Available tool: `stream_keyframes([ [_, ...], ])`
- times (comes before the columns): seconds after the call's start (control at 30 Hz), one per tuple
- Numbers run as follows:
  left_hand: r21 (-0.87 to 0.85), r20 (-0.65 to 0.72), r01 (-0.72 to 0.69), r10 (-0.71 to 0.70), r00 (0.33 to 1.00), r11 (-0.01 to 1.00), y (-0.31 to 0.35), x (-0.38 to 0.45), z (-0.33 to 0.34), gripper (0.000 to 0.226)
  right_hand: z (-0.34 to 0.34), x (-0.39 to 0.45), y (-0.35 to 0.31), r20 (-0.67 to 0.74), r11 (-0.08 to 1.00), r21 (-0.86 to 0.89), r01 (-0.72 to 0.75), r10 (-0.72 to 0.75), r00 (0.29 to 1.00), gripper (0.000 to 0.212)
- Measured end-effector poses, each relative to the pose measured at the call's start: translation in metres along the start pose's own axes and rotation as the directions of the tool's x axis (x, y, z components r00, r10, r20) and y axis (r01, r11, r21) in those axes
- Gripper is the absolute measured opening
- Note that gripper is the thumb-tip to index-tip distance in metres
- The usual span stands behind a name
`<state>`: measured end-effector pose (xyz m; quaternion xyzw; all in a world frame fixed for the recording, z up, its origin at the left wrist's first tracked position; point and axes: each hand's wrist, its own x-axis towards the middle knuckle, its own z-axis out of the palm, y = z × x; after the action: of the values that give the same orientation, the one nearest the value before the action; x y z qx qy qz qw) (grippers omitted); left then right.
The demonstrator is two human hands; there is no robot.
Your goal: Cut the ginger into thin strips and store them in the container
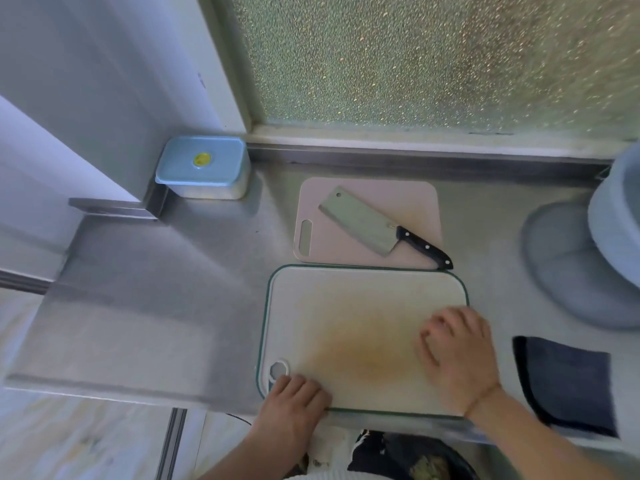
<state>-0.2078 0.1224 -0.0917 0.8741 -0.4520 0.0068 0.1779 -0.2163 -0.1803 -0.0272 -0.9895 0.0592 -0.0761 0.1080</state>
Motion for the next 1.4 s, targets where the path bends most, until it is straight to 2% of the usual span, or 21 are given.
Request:
stream_keyframes([
  [0.07,0.009,0.01,0.0,0.0,1.0,1.0,0.0,0.0,0.0,0.016,0.006,-0.066,-0.002,0.077,0.997,0.05,0.051,-0.054,0.996,0.037],
  [0.17,0.012,0.0,0.005,-0.005,1.0,1.0,-0.001,-0.001,0.002,0.016,0.024,-0.104,0.012,0.085,1.0,0.028,0.013,-0.015,0.996,0.056],
  [0.37,0.001,-0.036,-0.02,0.02,0.999,1.0,-0.003,-0.002,0.002,0.008,0.03,-0.112,0.009,-0.043,0.997,0.07,0.025,-0.022,0.999,0.053],
  [0.47,-0.002,-0.051,-0.023,0.023,0.998,1.0,-0.003,-0.003,0.001,0.008,0.035,-0.117,0.008,-0.039,0.996,0.087,0.019,-0.015,0.999,0.035],
  [0.53,-0.013,-0.031,0.001,-0.001,1.0,1.0,-0.001,-0.003,0.0,0.009,0.036,-0.118,0.011,-0.007,0.995,0.095,0.029,-0.028,1.0,0.03],
  [0.67,-0.122,0.001,0.032,-0.033,0.999,0.992,-0.011,0.02,-0.016,0.015,0.013,-0.089,0.01,0.013,0.993,0.119,0.015,-0.016,1.0,0.047],
  [0.73,-0.141,-0.031,0.141,-0.147,0.989,0.98,-0.027,0.057,-0.025,0.022,0.007,-0.044,0.007,0.044,0.998,0.063,-0.014,0.011,0.999,0.055],
  [0.77,-0.1,-0.014,0.233,-0.236,0.972,0.967,-0.036,0.08,-0.03,0.031,0.009,-0.019,0.006,0.078,1.0,0.012,-0.007,0.007,0.997,0.059],
  [0.87,0.089,0.192,0.467,-0.475,0.859,0.88,-0.056,0.143,-0.045,0.064,0.024,0.047,0.004,0.216,0.997,-0.061,-0.037,0.049,0.975,0.076],
  [0.93,0.195,0.293,0.495,-0.532,0.795,0.847,-0.064,0.164,-0.047,0.073,0.035,0.069,0.008,0.291,0.994,-0.09,-0.068,0.092,0.952,0.083],
  [1.03,0.274,0.385,0.492,-0.563,0.731,0.826,-0.067,0.17,-0.043,0.077,0.048,0.077,0.014,0.295,0.989,-0.14,-0.041,0.082,0.952,0.083],
  [1.17,0.261,0.371,0.503,-0.566,0.736,0.824,-0.063,0.167,-0.037,0.076,0.047,0.064,0.016,0.305,0.989,-0.143,-0.047,0.089,0.948,0.081],
  [1.4,0.16,0.296,0.509,-0.533,0.793,0.846,-0.06,0.16,-0.034,0.072,0.038,0.064,0.024,0.253,0.998,-0.068,-0.008,0.025,0.967,0.075],
])
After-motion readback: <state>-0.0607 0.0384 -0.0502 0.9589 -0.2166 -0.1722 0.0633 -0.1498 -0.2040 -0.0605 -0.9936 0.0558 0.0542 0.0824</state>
